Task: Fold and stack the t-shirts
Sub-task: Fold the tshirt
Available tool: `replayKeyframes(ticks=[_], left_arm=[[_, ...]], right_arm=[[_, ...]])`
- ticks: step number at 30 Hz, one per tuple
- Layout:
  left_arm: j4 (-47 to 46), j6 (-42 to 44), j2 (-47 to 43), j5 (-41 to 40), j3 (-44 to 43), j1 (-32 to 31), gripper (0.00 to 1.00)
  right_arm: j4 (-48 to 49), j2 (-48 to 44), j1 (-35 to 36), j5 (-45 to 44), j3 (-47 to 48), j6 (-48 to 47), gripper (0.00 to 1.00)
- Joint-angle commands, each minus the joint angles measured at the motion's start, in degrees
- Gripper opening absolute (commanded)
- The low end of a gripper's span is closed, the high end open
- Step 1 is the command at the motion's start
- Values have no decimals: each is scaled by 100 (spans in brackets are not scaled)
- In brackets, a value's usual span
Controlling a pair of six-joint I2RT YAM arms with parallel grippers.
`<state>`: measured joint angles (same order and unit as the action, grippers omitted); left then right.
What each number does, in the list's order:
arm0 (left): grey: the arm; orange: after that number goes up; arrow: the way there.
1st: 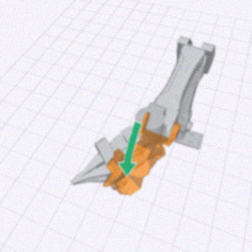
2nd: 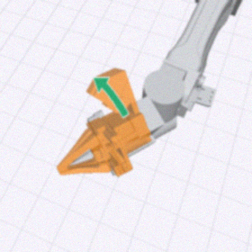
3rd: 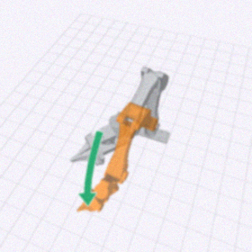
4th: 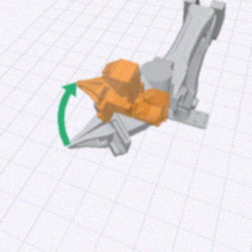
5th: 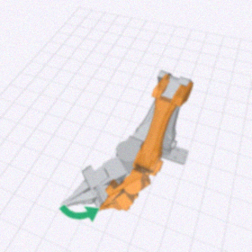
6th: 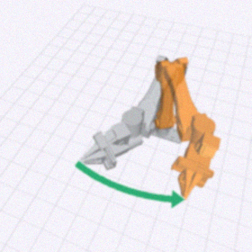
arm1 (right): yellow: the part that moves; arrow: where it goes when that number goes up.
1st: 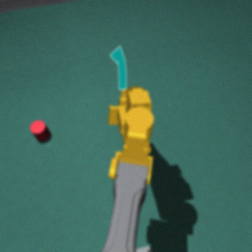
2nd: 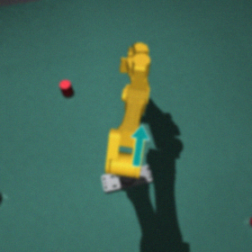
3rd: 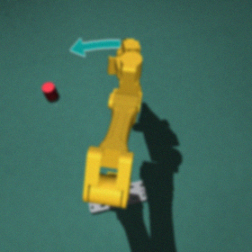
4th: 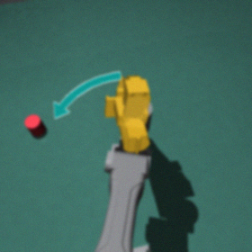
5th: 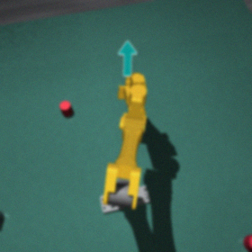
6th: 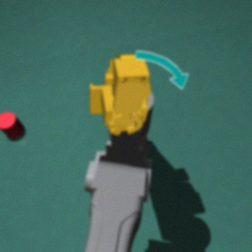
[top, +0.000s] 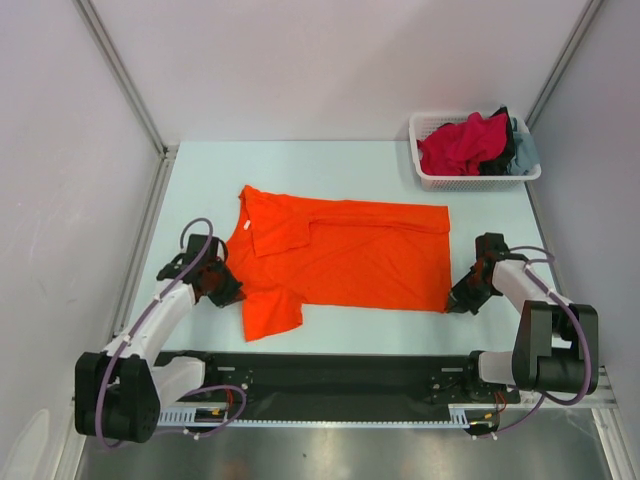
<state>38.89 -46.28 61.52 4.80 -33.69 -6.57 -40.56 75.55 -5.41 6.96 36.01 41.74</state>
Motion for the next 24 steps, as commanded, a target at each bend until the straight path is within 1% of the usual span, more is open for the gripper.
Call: replayKeyframes(ticks=[1,7,13,14,21,24], left_arm=[[-40,374,-192,-128,-453,-99,0],[-172,568,9,-207,-901,-205,0],[-242,726,527,-365,-1675,-205,0],[-242,795,624,-392,-1937,-205,1],[-312,981,1897,-418,-3142,-178,0],[-373,1051,2345,-427,-3547,-143,1]], right_arm=[[-110,30,-30,-380,397,-524,2],[-189,118,-30,-301,977,-956,1],[117,469,-30,331,1461,-1562,2],[205,539,-30,384,1522,-1615,2],[461,1496,-30,973,2128,-1879,4],[373,1787,-30,974,2533,-2029,4]])
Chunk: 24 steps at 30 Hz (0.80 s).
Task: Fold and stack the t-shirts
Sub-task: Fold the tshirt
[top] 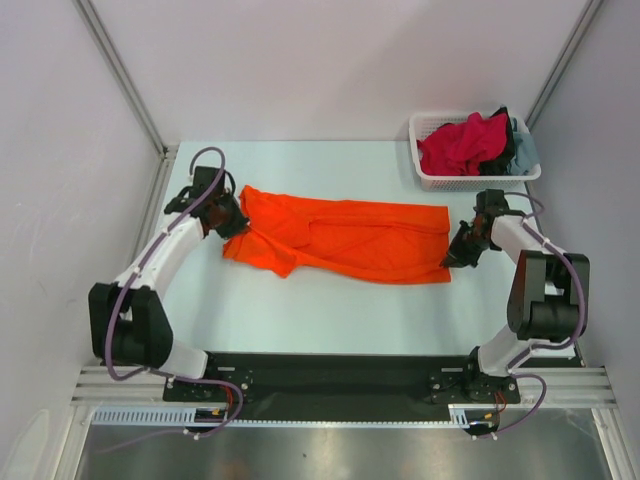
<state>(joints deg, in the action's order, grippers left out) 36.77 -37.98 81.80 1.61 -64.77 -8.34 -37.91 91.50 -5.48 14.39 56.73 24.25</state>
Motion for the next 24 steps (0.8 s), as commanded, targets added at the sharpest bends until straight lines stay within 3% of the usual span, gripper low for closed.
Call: replayKeyframes(ticks=[1,15,24], left_arm=[[-171,220,415,-73,-518,60,0],[-101,159,1830,252,-1793,166,0],[58,194,2340,288,-2268,298,0]], right_arm=[[65,340,-32,205,688,-350,3],[-436,1668,-120,-33,2481,-447,3],[-498,2099,-287,37,2826,-404,3]])
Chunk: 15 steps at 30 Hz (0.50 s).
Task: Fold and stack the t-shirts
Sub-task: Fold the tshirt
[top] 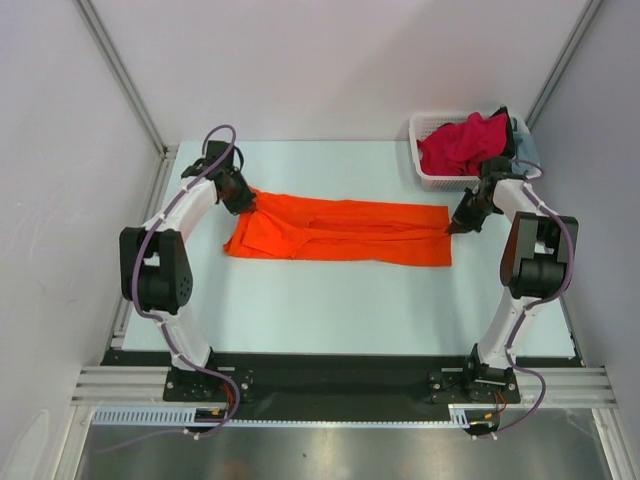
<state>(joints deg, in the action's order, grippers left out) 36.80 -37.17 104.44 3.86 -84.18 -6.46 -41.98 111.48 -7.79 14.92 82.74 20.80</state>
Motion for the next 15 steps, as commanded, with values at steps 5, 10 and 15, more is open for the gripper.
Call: replayKeyframes(ticks=[5,10,15], left_arm=[[73,166,251,62,-388,224,0],[196,271,533,106,-546,268,0],[538,535,613,-366,-854,277,51]], right_arm=[[-21,198,-56,116,199,-32,9],[-143,409,-47,178,418,-32,24],[-574,270,-65,-366,761,-32,51]])
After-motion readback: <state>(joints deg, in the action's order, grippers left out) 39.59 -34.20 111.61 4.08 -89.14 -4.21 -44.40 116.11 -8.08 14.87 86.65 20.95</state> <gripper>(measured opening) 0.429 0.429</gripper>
